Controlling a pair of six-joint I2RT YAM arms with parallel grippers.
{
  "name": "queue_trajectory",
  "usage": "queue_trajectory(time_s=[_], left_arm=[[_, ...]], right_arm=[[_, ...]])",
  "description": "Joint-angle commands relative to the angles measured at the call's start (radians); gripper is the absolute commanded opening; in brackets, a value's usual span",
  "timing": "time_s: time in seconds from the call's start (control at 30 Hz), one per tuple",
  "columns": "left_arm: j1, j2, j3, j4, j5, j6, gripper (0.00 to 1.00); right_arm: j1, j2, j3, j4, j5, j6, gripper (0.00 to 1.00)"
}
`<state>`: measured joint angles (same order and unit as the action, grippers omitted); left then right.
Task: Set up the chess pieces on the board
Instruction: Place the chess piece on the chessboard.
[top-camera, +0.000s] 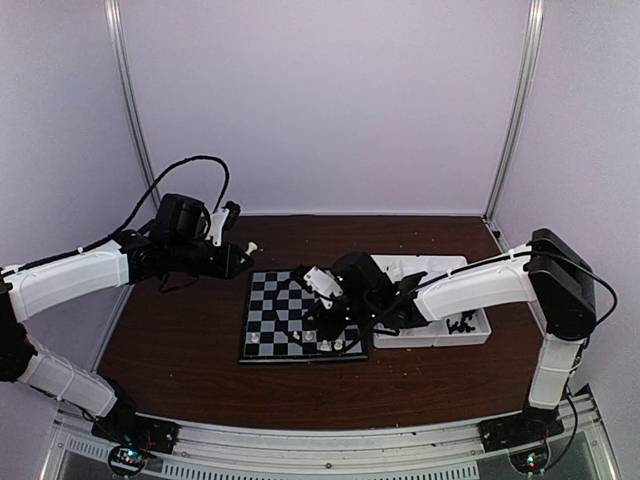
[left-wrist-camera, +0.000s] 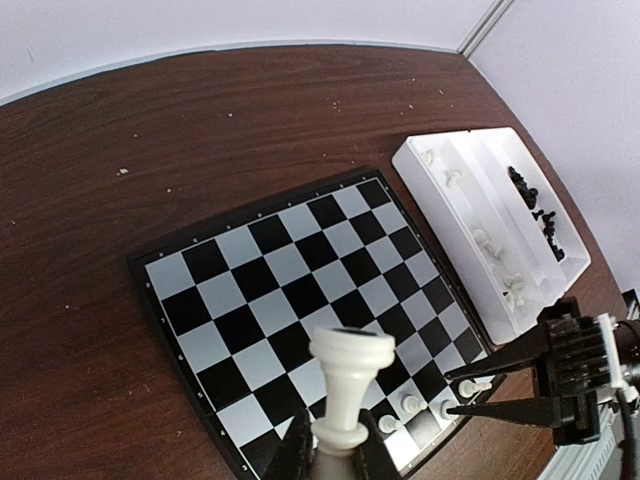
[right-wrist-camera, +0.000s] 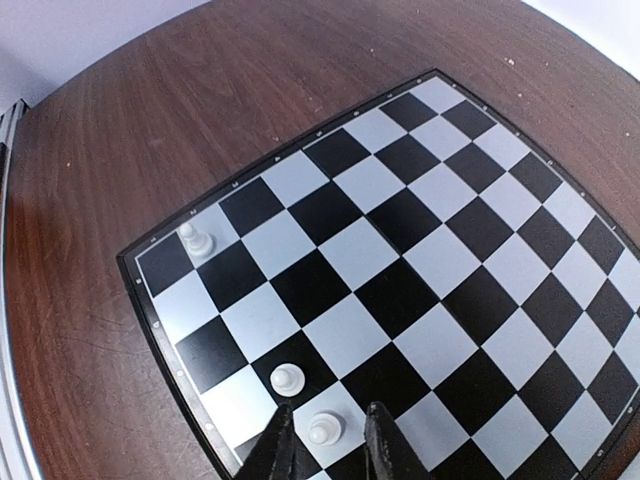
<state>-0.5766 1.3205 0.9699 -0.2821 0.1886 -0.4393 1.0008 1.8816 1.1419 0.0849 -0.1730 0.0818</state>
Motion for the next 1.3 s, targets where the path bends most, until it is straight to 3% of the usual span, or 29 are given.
queue_trajectory(time_s=[0.0,0.27,0.43,0.73,0.97,1.03,1.27], left_arm=[[0.007,0.008,-0.005,0.054,0.033,0.005,0.0],[0.007,0.065,0.028,0.1,0.25,0.007,0.0],[0.007,0.208,0.207,-0.149,0.311,0.048,0.0],[-0.008,0.319,0.469,-0.608,0.244,0.159,0.0],[-0.081,0.542,0.792,-1.071,0.028,0.265,0.0],[-0.101,0.59,0.84,-1.131,-0.022,0.274,0.0],[-0.121,0.668,0.896,-1.141,0.008,0.272,0.0]], right_arm=[[-0.008,-0.071,0.019,-0.031,0.036,-0.004,0.26],[-0.084,-0.203,-0.018,-0.037,-0.037,0.12,0.26],[-0.159,-0.275,-0.056,-0.057,-0.081,0.156,0.27],[-0.182,-0.277,-0.005,-0.158,-0.158,0.177,0.27],[-0.184,-0.288,-0.039,-0.11,-0.169,0.192,0.27],[-0.185,-0.287,-0.049,-0.094,-0.18,0.198,0.27],[-0.185,-0.295,-0.098,-0.044,-0.193,0.213,0.27]])
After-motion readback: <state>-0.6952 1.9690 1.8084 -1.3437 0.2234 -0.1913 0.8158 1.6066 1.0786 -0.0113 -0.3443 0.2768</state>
